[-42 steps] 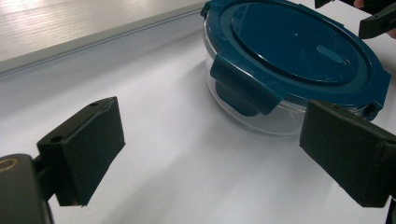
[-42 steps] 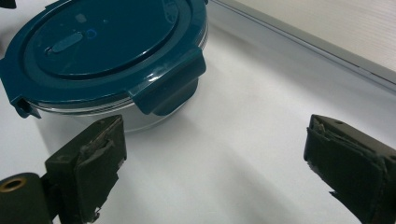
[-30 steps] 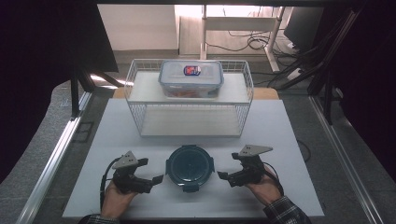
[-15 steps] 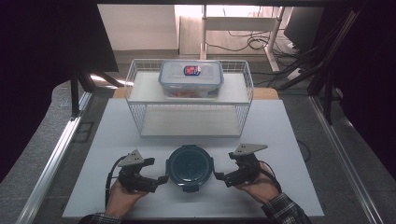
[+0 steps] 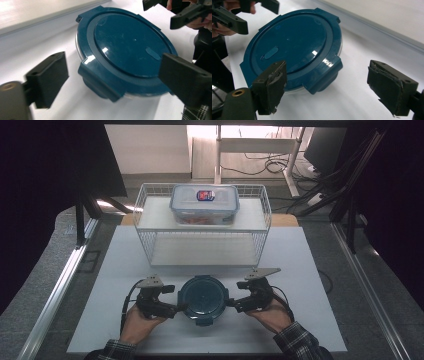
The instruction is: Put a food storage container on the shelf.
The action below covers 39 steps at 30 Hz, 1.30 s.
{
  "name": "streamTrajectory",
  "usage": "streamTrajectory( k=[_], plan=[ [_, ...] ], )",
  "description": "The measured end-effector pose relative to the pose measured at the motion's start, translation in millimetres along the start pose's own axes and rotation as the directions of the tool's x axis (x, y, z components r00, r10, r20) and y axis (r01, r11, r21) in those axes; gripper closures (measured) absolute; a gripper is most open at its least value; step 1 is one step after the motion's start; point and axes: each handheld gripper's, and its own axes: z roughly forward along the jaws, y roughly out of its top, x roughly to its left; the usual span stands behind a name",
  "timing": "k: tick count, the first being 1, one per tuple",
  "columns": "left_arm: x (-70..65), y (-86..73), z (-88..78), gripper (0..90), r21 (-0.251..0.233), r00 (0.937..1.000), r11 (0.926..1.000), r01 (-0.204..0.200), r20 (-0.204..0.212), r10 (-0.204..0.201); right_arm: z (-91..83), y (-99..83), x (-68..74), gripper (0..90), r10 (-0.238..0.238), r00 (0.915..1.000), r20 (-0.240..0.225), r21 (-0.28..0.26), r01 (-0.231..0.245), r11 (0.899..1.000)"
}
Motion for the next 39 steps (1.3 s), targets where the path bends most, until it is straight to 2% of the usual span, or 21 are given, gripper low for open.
streamTrajectory(
  k=[5, 8, 10, 12, 15, 16, 18, 19, 21, 22, 25, 26, 29, 30, 32, 33, 35, 36, 37, 38, 39],
  plan=[
    [4.1, 2.2, 16.8, 5.0, 0.071, 0.9994, 0.9972, 0.024, 0.022, -0.025, 17.4, 3.1, -0.2, 12.9, 0.014, 0.9991, -0.040, 0.052, -0.012, 0.999],
    [8.9, -0.4, 22.0, 4.9, 0.097, 0.9943, 0.9933, 0.063, 0.080, -0.071, 27.4, 2.3, -1.4, 10.0, 0.026, 0.9976, -0.065, 0.094, -0.019, 0.995],
    [10.7, -1.4, 22.8, 5.6, 0.103, 0.9901, 0.9913, 0.081, 0.105, -0.092, 31.5, 1.1, -4.8, 10.0, 0.071, 0.9907, -0.116, 0.106, -0.059, 0.993],
    [11.7, -1.7, 23.4, 9.4, 0.120, 0.9833, 0.9884, 0.093, 0.145, -0.110, 33.5, -0.5, -7.2, 10.2, 0.099, 0.9848, -0.143, 0.122, -0.081, 0.989],
    [10.8, -2.1, 23.8, 9.1, 0.149, 0.9825, 0.9842, 0.095, 0.145, -0.117, 36.2, -2.6, -10.5, 15.9, 0.142, 0.9699, -0.198, 0.138, -0.116, 0.984],
    [11.4, -2.4, 22.5, 10.6, 0.153, 0.9817, 0.9832, 0.100, 0.146, -0.122, 36.8, -2.9, -11.1, 17.1, 0.161, 0.9619, -0.221, 0.147, -0.131, 0.980],
    [15.3, -3.6, 20.1, 14.5, 0.148, 0.9748, 0.9810, 0.126, 0.165, -0.150, 36.0, -1.7, -12.0, 19.1, 0.170, 0.9615, -0.216, 0.157, -0.138, 0.978],
    [17.6, -4.1, 18.4, 16.7, 0.146, 0.9701, 0.9793, 0.140, 0.178, -0.165, 35.5, -1.3, -12.7, 20.8, 0.181, 0.9583, -0.221, 0.161, -0.147, 0.976],
    [21.0, -5.4, 13.6, 22.3, 0.131, 0.9606, 0.9759, 0.174, 0.195, -0.198, 32.7, -1.4, -17.0, 26.6, 0.223, 0.9461, -0.235, 0.160, -0.189, 0.969],
    [22.0, -6.2, 11.2, 27.8, 0.129, 0.9552, 0.9726, 0.193, 0.201, -0.217, 30.0, -2.1, -19.5, 31.9, 0.246, 0.9359, -0.253, 0.156, -0.211, 0.965],
    [22.5, -9.9, 6.7, 33.5, 0.122, 0.9467, 0.9681, 0.219, 0.214, -0.241, 22.5, -3.3, -22.5, 44.7, 0.273, 0.9217, -0.276, 0.152, -0.239, 0.959],
    [23.0, -11.6, 4.5, 35.5, 0.116, 0.9407, 0.9653, 0.234, 0.224, -0.255, 20.8, -4.1, -22.2, 46.1, 0.280, 0.9188, -0.279, 0.147, -0.247, 0.958],
    [23.8, -15.4, 0.6, 40.7, 0.104, 0.9292, 0.9602, 0.259, 0.244, -0.277, 18.5, -7.1, -21.3, 49.2, 0.317, 0.9049, -0.284, 0.153, -0.283, 0.947],
    [23.8, -17.1, -1.2, 41.9, 0.101, 0.9242, 0.9574, 0.271, 0.251, -0.288, 18.2, -7.9, -21.5, 50.0, 0.331, 0.8992, -0.286, 0.154, -0.298, 0.942],
    [23.6, -18.8, -2.8, 43.7, 0.099, 0.9182, 0.9522, 0.289, 0.253, -0.305, 17.9, -9.9, -21.7, 51.1, 0.368, 0.8836, -0.289, 0.154, -0.337, 0.929],
    [23.4, -20.4, -3.7, 44.2, 0.094, 0.9122, 0.9475, 0.306, 0.256, -0.320, 18.1, -10.6, -21.7, 51.3, 0.378, 0.8793, -0.290, 0.154, -0.347, 0.925],
    [24.1, -22.5, -5.3, 46.4, 0.089, 0.8973, 0.9363, 0.340, 0.268, -0.351, 18.3, -12.5, -21.9, 52.2, 0.410, 0.8645, -0.290, 0.154, -0.381, 0.912],
    [24.2, -22.9, -5.8, 47.5, 0.088, 0.8925, 0.9325, 0.350, 0.270, -0.361, 18.2, -13.4, -21.7, 52.4, 0.421, 0.8593, -0.291, 0.153, -0.392, 0.907],
    [24.3, -23.7, -7.0, 48.4, 0.083, 0.8837, 0.9267, 0.367, 0.281, -0.375, 18.0, -13.7, -21.6, 52.7, 0.424, 0.8578, -0.291, 0.153, -0.395, 0.906],
    [24.8, -24.7, -8.9, 50.2, 0.079, 0.8792, 0.9228, 0.377, 0.283, -0.383, 17.3, -14.0, -21.4, 53.1, 0.429, 0.8550, -0.291, 0.155, -0.401, 0.903],
    [24.8, -25.1, -9.8, 55.6, 0.079, 0.8827, 0.9241, 0.374, 0.275, -0.381, 16.4, -14.4, -21.6, 54.2, 0.431, 0.8553, -0.287, 0.156, -0.403, 0.902]
  ],
)
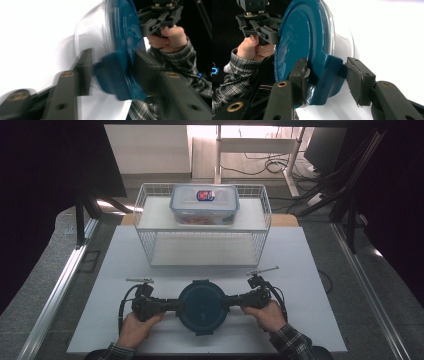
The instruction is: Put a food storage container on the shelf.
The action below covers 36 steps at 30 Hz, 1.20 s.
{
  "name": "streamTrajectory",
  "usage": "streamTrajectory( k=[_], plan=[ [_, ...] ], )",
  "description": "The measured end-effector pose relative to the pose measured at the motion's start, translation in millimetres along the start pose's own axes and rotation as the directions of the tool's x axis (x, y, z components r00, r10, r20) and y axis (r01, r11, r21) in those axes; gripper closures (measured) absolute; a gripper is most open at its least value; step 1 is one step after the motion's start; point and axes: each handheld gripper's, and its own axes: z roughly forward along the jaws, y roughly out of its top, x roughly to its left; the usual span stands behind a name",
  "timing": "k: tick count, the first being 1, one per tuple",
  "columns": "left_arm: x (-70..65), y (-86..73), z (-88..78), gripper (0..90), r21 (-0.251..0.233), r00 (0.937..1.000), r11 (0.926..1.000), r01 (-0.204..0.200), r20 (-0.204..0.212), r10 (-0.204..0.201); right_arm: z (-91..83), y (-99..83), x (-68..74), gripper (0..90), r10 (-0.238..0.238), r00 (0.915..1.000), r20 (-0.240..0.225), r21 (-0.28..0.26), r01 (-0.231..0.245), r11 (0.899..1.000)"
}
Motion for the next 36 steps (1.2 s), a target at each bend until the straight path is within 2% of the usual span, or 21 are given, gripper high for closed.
streamTrajectory(
  k=[2, 5, 8, 10, 13, 14, 15, 17, 20, 23, 25, 33, 36],
  plan=[
    [-0.4, -1.4, -0.9, 55.7, 0.000, 1.0000, 1.0000, 0.004, 0.002, -0.004, -1.4, -1.4, -0.2, 55.4, 0.014, 0.9996, -0.024, -0.011, -0.015, 1.000],
    [-3.8, -0.9, -1.1, 55.7, 0.001, 0.9999, 1.0000, -0.002, -0.011, 0.002, -2.0, -1.5, 3.3, 55.5, 0.002, 1.0000, -0.005, -0.012, -0.003, 1.000],
    [-7.1, 0.7, -0.8, 56.1, -0.003, 0.9998, 1.0000, -0.001, -0.018, 0.001, -2.9, -2.5, 3.9, 56.1, 0.012, 0.9999, -0.005, -0.017, -0.012, 1.000],
    [-11.5, 3.9, -0.5, 56.5, -0.012, 0.9991, 0.9997, -0.021, -0.038, 0.021, -4.3, -2.8, 4.8, 56.3, 0.012, 0.9999, 0.005, -0.019, -0.012, 1.000],
    [-18.8, 10.6, -1.4, 57.2, -0.032, 0.9940, 0.9964, -0.079, -0.079, 0.076, -6.7, -0.8, 7.7, 56.6, -0.022, 0.9994, 0.027, -0.034, 0.023, 0.999],
    [-20.4, 13.1, -1.6, 57.0, -0.033, 0.9898, 0.9943, -0.101, -0.104, 0.097, -7.9, 0.5, 10.5, 56.6, -0.049, 0.9979, 0.043, -0.040, 0.050, 0.998],
    [-19.3, 13.8, -1.1, 56.9, -0.026, 0.9887, 0.9937, -0.109, -0.106, 0.106, -8.9, 2.5, 14.7, 56.5, -0.083, 0.9941, 0.070, -0.049, 0.087, 0.995],
    [-13.5, 10.9, -1.1, 57.0, -0.036, 0.9917, 0.9940, -0.103, -0.082, 0.100, -9.1, 4.8, 17.2, 56.8, -0.113, 0.9894, 0.092, -0.053, 0.118, 0.992],
    [-13.2, 7.1, -2.7, 56.7, -0.020, 0.9906, 0.9933, -0.114, -0.078, 0.112, -8.6, 3.6, 13.9, 57.4, -0.107, 0.9926, 0.057, -0.077, 0.111, 0.991],
    [-11.6, 3.8, -3.3, 56.5, -0.024, 0.9916, 0.9931, -0.114, -0.063, 0.113, -8.2, 1.9, 15.4, 57.4, -0.125, 0.9907, 0.054, -0.083, 0.129, 0.988],
    [-8.9, 0.6, -3.2, 56.0, -0.026, 0.9937, 0.9945, -0.102, -0.049, 0.100, -8.1, 0.2, 16.8, 57.4, -0.137, 0.9891, 0.054, -0.081, 0.141, 0.987],
    [-1.5, -10.1, -3.8, 53.8, -0.030, 0.9983, 0.9981, -0.055, -0.020, 0.054, -3.6, -3.5, 13.9, 55.5, -0.121, 0.9919, 0.037, -0.062, 0.124, 0.990],
    [0.9, -14.3, -5.3, 54.1, -0.032, 0.9997, 0.9992, -0.026, -0.006, 0.025, -2.4, -3.0, 16.7, 55.5, -0.135, 0.9899, 0.043, -0.057, 0.138, 0.989]
  ],
)
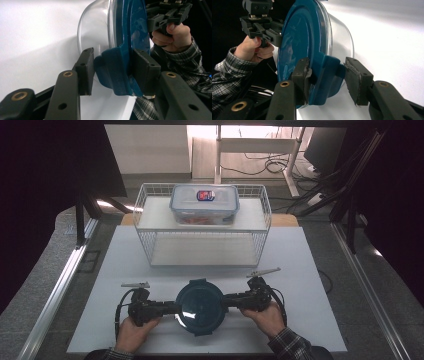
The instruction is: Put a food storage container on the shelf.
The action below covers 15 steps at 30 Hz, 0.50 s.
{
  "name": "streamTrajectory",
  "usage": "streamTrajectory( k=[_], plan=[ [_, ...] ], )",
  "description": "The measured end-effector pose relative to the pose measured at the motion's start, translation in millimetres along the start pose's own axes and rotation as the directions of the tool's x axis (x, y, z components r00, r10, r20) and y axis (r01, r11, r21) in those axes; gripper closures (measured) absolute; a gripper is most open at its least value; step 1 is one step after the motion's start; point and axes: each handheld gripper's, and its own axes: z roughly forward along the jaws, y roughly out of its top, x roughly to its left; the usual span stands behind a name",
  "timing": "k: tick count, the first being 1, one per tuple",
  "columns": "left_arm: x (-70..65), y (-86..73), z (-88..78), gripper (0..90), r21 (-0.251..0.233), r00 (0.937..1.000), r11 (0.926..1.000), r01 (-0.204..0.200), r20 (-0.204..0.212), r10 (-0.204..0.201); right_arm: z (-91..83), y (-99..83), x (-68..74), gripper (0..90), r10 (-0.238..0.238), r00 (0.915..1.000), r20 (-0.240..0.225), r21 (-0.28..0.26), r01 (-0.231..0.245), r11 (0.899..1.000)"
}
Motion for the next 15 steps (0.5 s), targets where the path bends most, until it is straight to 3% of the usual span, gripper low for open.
streamTrajectory(
  k=[3, 10, 15],
  plan=[
    [2.3, -3.8, 0.4, 53.3, 0.010, 0.9993, 0.9993, 0.035, 0.016, -0.035, 1.0, 0.5, 1.8, 55.5, -0.004, 1.0000, 0.005, -0.007, 0.004, 1.000],
    [0.1, -3.3, 2.4, 53.9, 0.011, 0.9985, 0.9986, 0.052, 0.017, -0.052, -0.1, -0.1, -0.3, 55.2, 0.015, 0.9999, 0.001, 0.004, -0.015, 1.000],
    [-6.6, -1.1, 3.2, 54.4, 0.021, 1.0000, 0.9998, 0.001, -0.002, -0.001, 0.1, -6.6, -4.1, 53.1, 0.059, 0.9978, -0.032, 0.012, -0.058, 0.998]
  ],
)
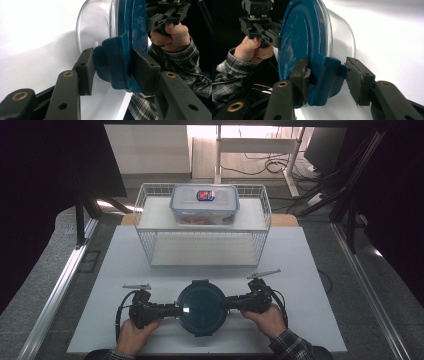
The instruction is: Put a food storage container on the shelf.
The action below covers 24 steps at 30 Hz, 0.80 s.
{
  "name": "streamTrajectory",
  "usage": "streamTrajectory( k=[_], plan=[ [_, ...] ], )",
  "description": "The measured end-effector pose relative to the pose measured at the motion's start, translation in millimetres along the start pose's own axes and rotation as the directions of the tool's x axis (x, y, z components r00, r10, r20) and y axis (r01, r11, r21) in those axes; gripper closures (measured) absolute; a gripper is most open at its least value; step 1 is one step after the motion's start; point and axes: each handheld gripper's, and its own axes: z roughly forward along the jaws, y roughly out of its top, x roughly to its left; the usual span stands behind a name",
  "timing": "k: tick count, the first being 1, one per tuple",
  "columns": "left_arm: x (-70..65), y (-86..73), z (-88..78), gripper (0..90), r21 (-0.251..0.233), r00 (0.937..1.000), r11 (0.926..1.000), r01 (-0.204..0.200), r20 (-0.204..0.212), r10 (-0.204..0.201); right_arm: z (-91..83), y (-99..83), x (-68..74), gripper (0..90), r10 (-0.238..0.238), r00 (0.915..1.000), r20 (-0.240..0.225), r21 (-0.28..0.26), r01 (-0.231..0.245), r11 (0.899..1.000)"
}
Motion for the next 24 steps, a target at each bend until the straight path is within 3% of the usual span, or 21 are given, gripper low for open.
streamTrajectory(
  k=[2, 7, 10, 15, 24],
  plan=[
    [0.0, 0.0, 0.0, 54.7, -0.002, 1.0000, 1.0000, -0.002, 0.001, 0.002, 0.2, -2.3, -3.6, 54.1, 0.031, 0.9989, -0.035, -0.004, -0.031, 1.000],
    [1.5, 0.0, 1.6, 56.1, -0.031, 0.9994, 0.9992, 0.026, 0.022, -0.025, -2.0, -5.0, -3.5, 55.7, 0.060, 0.9974, -0.040, 0.002, -0.060, 0.998],
    [0.6, 1.8, 1.8, 57.6, -0.039, 0.9984, 0.9981, 0.048, 0.032, -0.047, -5.0, -7.9, -6.9, 57.6, 0.109, 0.9918, -0.067, -0.002, -0.110, 0.994],
    [-3.6, 10.9, 4.2, 58.1, -0.044, 0.9985, 0.9979, 0.047, 0.030, -0.046, -12.1, -2.7, -2.3, 57.7, 0.078, 0.9962, -0.038, -0.049, -0.080, 0.996],
    [-23.5, 50.9, -7.8, 58.1, -0.076, 0.9993, 0.9968, -0.025, 0.027, 0.027, -36.0, 31.1, 17.1, 57.6, -0.005, 0.9999, -0.014, -0.114, 0.004, 0.993]
  ],
)
